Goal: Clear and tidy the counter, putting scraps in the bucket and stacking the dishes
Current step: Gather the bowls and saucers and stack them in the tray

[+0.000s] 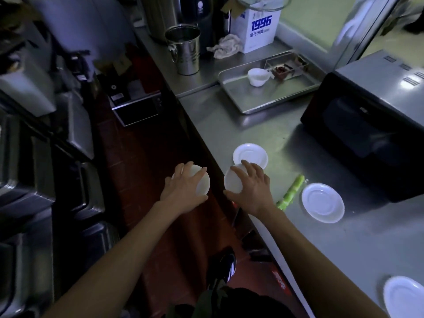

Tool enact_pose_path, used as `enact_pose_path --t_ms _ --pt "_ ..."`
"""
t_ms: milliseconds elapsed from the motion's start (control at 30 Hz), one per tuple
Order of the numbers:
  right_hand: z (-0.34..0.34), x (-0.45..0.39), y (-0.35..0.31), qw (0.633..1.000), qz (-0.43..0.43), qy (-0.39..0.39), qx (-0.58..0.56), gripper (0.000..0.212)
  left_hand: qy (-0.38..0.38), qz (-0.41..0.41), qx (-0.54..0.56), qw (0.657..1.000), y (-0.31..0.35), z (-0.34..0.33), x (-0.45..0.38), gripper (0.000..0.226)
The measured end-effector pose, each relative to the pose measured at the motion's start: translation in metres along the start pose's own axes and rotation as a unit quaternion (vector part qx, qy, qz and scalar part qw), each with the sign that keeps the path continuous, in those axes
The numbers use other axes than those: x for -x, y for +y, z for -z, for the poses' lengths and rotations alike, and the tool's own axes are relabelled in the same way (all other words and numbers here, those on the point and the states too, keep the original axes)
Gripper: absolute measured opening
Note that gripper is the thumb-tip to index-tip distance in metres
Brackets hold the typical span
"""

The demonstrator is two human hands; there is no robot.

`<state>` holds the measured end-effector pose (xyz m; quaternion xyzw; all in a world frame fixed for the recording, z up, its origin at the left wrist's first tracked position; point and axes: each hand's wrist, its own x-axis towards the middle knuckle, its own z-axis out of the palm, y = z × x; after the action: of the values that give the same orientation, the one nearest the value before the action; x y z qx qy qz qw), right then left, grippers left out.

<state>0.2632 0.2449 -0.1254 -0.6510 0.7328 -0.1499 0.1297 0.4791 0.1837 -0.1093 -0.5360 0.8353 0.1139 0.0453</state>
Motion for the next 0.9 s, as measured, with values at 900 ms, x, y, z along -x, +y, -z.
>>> enact_pose_path --t_ms 900 --pt "-0.006 -0.256 -0.058 0.997 -0.029 -0.012 0.071 0.077 0.005 -0.012 0.055 0.998 -0.151 0.064 -0.242 0.081"
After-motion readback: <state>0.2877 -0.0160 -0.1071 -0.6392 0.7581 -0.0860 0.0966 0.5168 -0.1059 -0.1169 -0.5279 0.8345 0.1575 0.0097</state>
